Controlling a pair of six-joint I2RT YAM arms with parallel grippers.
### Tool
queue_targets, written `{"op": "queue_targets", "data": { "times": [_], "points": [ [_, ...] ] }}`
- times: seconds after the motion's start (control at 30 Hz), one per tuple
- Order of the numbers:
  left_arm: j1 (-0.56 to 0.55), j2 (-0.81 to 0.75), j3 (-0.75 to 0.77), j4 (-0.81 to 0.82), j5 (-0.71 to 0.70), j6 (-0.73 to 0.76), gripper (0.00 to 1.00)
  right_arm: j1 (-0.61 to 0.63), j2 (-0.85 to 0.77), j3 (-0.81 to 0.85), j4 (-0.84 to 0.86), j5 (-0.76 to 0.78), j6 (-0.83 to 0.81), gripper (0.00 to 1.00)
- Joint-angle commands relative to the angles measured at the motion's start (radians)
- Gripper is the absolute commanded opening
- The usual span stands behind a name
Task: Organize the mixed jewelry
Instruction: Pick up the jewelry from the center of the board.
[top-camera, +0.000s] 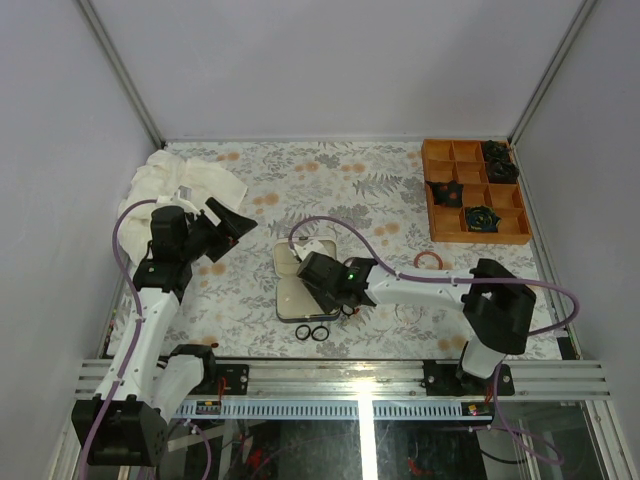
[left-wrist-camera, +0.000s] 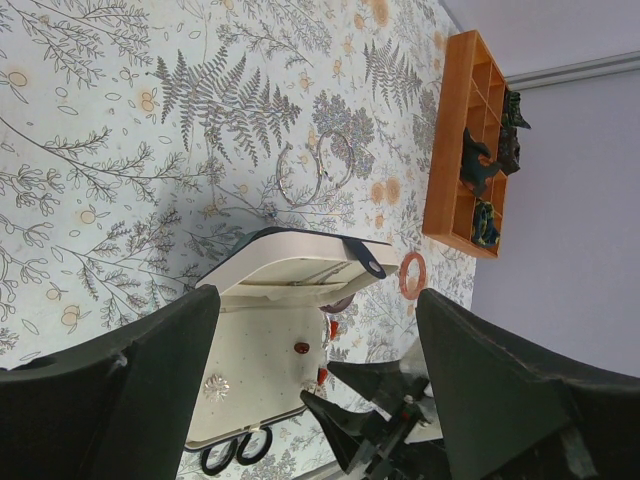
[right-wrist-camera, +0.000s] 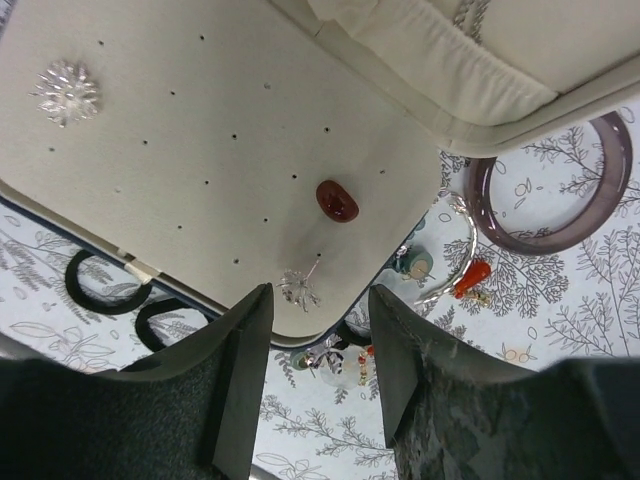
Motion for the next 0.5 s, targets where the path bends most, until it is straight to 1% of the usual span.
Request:
{"op": "queue_targets", "data": {
  "times": [0.0, 0.1, 0.23, 0.3, 0.47],
  "points": [
    [-0.002, -0.018, 0.015, 0.006, 0.024, 0.013, 0.80, 0.011, 0.033, 0.039, 0.011, 0.009, 0.009, 0.49],
    [-0.002, -0.018, 0.012, 0.006, 0.024, 0.015, 0.80, 0.012, 0.045, 0.043, 0.004, 0.022, 0.014, 0.45],
    [-0.003, -0.018, 0.011, 0.006, 0.024, 0.016, 0.80, 0.012, 0.046, 0.044, -0.006, 0.047, 0.020, 0.36],
    [-0.002, -0.018, 0.011, 0.006, 0.025, 0.015, 0.80, 0.012, 0.042, 0.045, -0.012, 0.055, 0.022, 0.30],
    [-0.002, -0.021, 0.009, 0.007, 0.028, 0.013, 0.80, 0.012, 0.005, 0.028, -0.025, 0.091, 0.028, 0.22]
  ]
}}
